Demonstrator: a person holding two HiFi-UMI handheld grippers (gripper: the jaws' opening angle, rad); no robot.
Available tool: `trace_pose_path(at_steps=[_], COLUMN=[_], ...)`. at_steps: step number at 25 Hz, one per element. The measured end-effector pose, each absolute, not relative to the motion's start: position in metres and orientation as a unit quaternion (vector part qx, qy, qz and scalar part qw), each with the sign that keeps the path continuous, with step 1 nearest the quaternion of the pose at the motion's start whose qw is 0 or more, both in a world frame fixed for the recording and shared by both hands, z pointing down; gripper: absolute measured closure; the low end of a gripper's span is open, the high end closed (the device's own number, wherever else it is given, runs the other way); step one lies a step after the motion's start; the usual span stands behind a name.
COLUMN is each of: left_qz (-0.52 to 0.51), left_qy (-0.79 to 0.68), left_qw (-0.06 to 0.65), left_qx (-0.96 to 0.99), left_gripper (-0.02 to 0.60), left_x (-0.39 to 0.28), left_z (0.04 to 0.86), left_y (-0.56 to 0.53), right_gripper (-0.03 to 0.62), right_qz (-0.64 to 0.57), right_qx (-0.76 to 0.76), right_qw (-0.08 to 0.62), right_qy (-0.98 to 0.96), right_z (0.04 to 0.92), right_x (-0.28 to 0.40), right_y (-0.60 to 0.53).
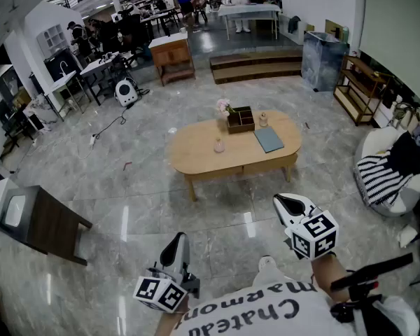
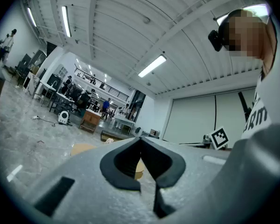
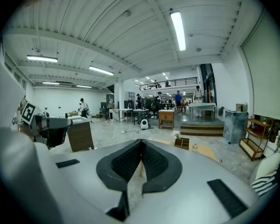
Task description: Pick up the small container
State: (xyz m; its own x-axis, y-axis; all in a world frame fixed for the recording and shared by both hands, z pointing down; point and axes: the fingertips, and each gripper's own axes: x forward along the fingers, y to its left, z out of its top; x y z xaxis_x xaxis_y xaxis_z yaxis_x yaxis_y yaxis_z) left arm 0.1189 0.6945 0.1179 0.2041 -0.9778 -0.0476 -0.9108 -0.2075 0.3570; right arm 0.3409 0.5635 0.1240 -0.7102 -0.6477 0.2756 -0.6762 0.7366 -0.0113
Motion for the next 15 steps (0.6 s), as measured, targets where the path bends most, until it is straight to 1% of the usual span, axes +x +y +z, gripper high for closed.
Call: trace_pose_path(at_steps=[10,15], left_qz=[-0.128,-0.138], left_qy=[-0.619,-0.629], left_qw=[0.123,0.138], left_qx=[0.765,0.753], left_gripper=[0.568,0.568], left_x=[0.108,0.103], left_z=[0.123,0.132], left_y=[0.696,0.693], right_gripper=[0.586,0.586], right_qz=[0.051,0.070], right_qx=[0.357,0.364], right_qw=[0.134,0.145], right_qy=[-0.923,-0.918], right_z=[0.129,0.145], right_x=[0.330,0.334], right_y=[0.564,0.560])
